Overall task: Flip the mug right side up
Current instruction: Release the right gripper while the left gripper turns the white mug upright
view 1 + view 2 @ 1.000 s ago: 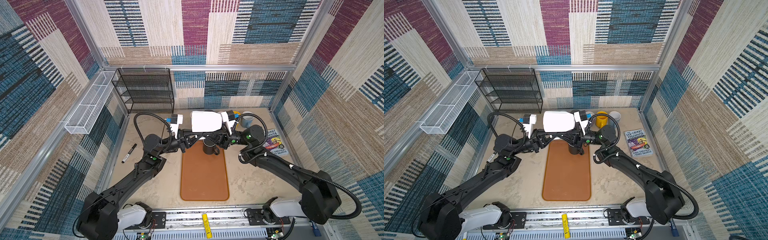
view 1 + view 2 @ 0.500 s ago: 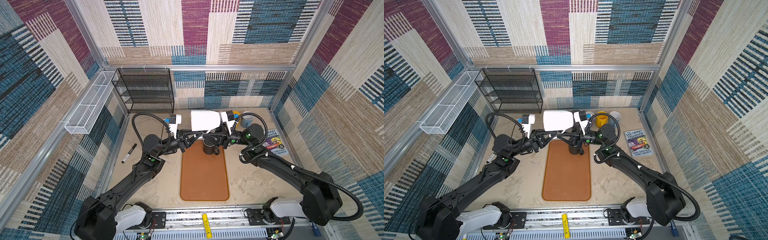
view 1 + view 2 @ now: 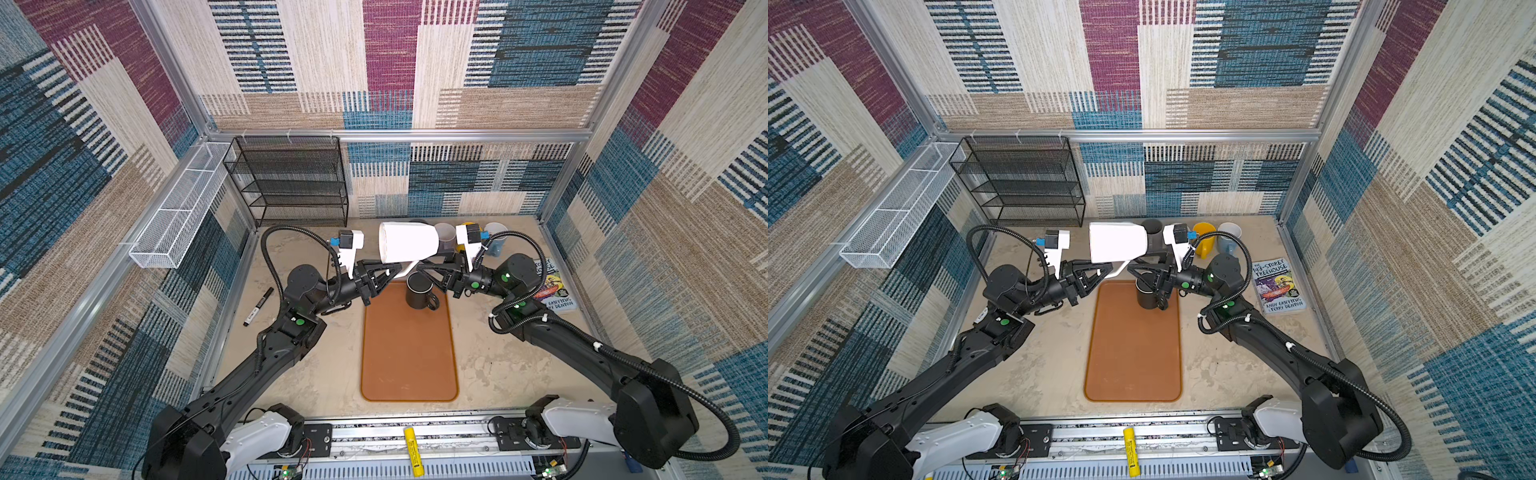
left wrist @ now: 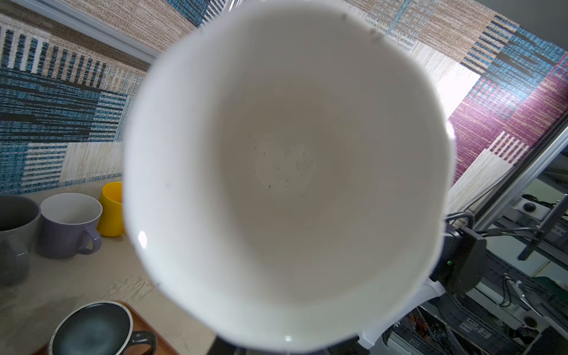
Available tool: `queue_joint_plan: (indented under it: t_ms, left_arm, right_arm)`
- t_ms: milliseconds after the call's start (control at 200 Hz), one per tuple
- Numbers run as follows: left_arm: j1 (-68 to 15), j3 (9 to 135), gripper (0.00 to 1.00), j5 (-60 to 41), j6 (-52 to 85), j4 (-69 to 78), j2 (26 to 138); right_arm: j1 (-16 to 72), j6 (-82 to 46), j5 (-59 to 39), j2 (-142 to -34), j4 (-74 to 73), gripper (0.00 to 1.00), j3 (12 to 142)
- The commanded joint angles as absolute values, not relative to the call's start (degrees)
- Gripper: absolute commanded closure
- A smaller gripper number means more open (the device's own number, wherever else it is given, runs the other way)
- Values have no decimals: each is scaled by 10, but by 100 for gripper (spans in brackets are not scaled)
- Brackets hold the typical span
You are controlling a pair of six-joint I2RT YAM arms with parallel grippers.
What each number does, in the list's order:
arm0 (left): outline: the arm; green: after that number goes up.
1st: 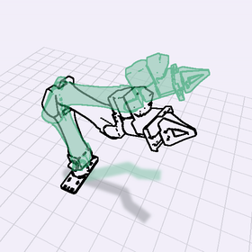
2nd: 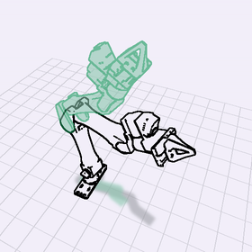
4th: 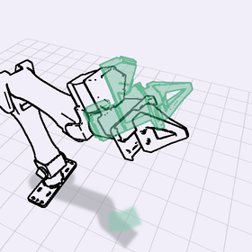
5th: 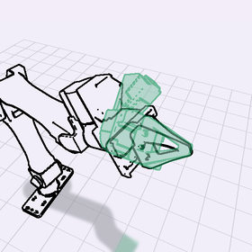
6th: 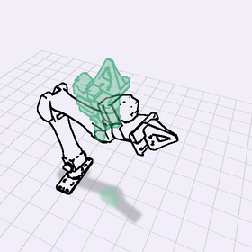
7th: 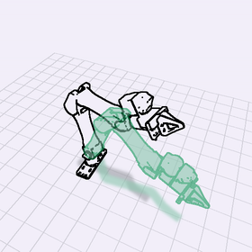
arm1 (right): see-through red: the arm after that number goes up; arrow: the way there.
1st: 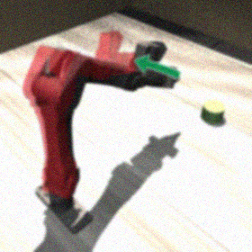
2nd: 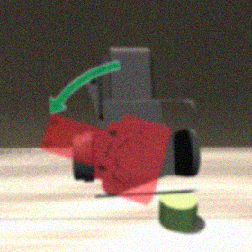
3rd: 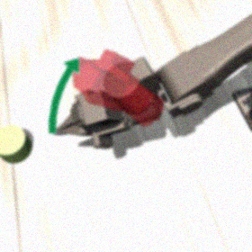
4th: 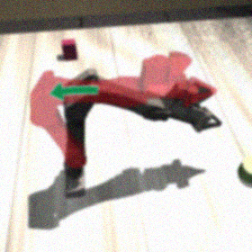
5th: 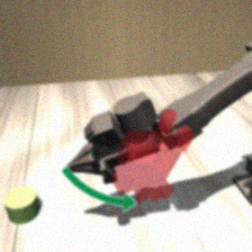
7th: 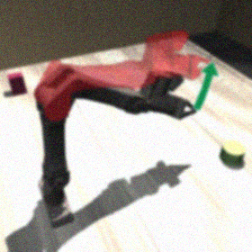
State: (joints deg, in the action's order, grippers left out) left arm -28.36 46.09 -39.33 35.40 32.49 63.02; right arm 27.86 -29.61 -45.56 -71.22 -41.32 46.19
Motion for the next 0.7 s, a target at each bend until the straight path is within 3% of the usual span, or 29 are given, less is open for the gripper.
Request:
queue_joint_plan:
  t_ms: [0,210,696]
  left_arm:
    - [-282,472,100,-362,296,282,621]
    - [-278,494,100,-293,227,119,621]
    - [-255,535,100,-171,176,-90,686]
  right_arm:
    - [275,-285,-414,-697,-393,53,452]
    - [271,-288,-370,-678,-376,53,419]
    - [263,-290,-349,-660,-358,53,365]
